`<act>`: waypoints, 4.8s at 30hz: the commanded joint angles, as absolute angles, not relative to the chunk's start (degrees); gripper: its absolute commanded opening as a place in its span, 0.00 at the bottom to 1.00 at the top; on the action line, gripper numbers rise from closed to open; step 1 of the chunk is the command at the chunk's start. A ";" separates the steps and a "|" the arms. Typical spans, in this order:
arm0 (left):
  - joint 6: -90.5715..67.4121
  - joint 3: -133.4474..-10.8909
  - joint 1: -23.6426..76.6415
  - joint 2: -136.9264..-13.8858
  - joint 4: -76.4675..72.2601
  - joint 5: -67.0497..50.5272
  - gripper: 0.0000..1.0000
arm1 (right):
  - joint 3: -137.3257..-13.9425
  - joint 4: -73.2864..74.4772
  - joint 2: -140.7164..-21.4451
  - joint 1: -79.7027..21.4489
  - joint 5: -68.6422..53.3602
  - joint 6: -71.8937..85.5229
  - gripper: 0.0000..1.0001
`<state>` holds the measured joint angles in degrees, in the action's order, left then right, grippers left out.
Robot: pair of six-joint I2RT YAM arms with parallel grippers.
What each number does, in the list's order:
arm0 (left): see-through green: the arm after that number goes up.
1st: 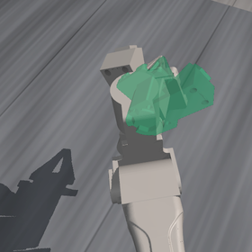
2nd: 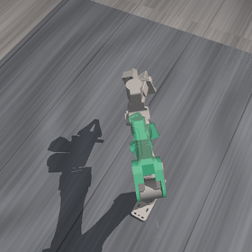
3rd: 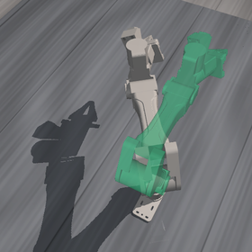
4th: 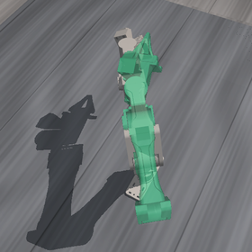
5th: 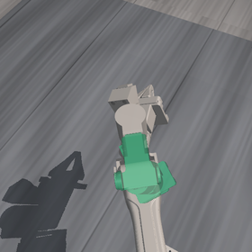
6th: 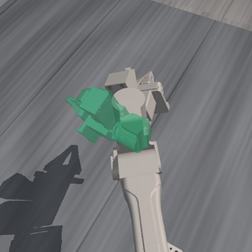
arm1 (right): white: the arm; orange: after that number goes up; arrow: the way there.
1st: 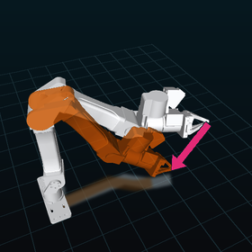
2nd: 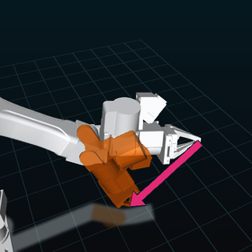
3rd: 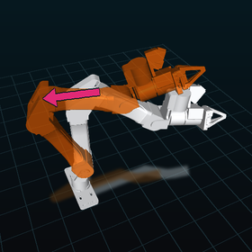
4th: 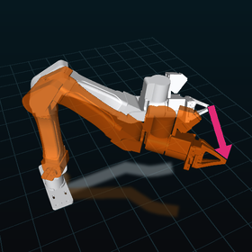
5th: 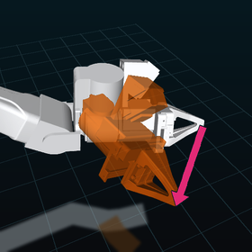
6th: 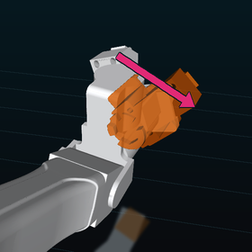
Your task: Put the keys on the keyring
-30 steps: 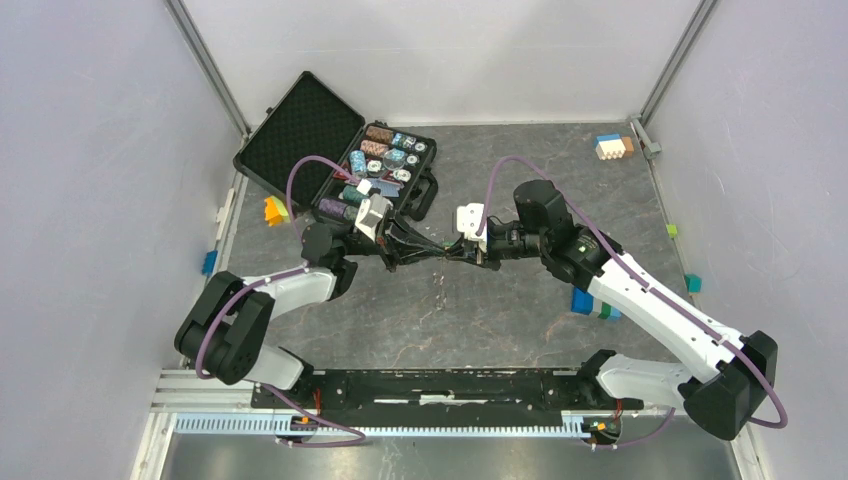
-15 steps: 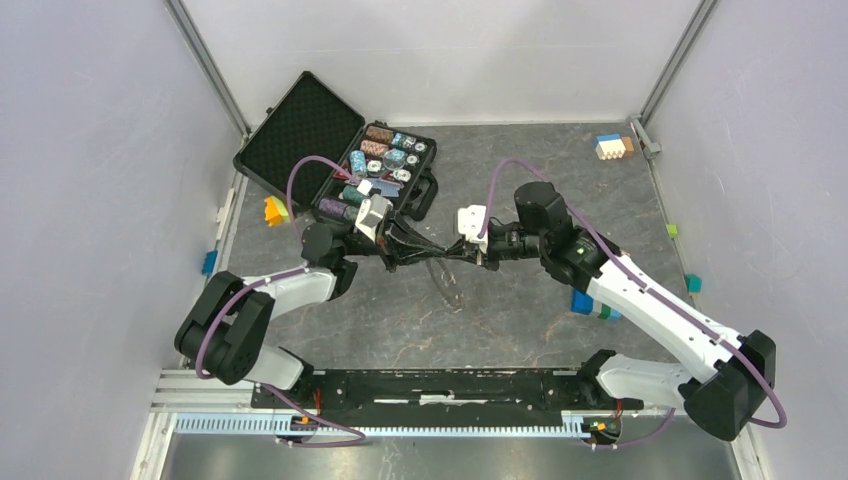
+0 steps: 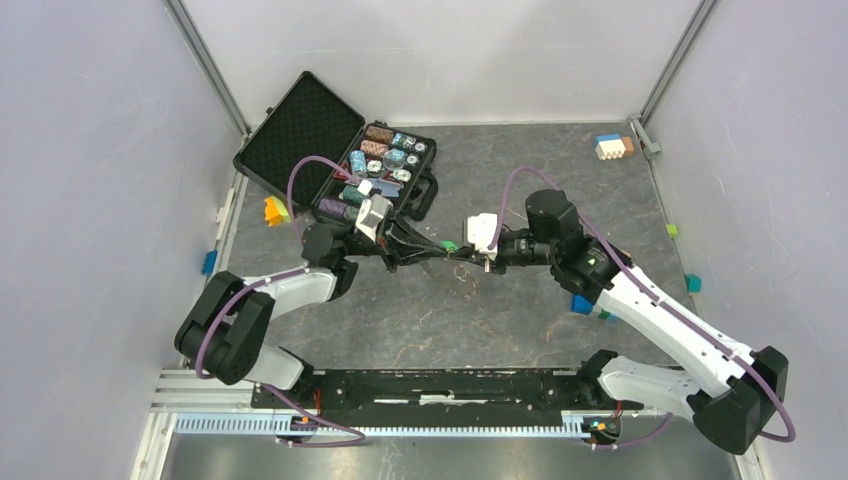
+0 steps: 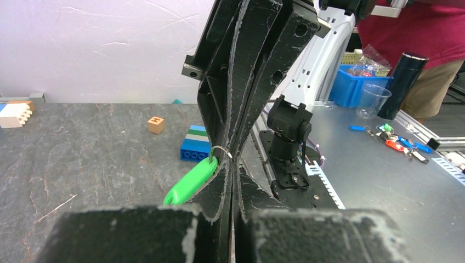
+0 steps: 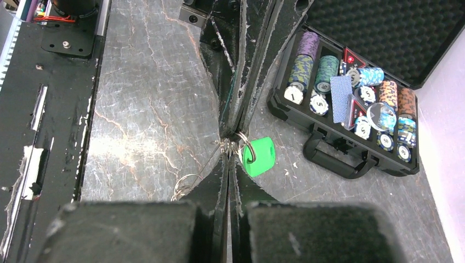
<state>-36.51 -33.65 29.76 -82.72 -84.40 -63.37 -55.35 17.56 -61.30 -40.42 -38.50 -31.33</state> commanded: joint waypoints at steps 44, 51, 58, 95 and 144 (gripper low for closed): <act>-38.36 -34.51 30.26 -82.79 -89.12 -63.29 0.02 | -56.15 14.35 -62.15 -38.94 -40.06 -30.02 0.24; -38.43 -34.92 30.41 -83.67 -89.12 -63.46 0.02 | -56.17 14.85 -62.63 -38.93 -44.73 -30.69 0.24; -38.24 -34.96 30.41 -83.79 -89.13 -63.31 0.02 | -55.94 14.62 -62.58 -38.93 -45.92 -30.56 0.19; -37.45 -34.16 29.33 -83.40 -89.12 -62.05 0.02 | -53.13 14.15 -59.31 -38.85 -39.64 -32.71 0.00; -38.85 -34.64 29.45 -83.37 -89.05 -63.16 0.02 | -56.45 16.33 -62.99 -38.82 -42.62 -33.41 0.31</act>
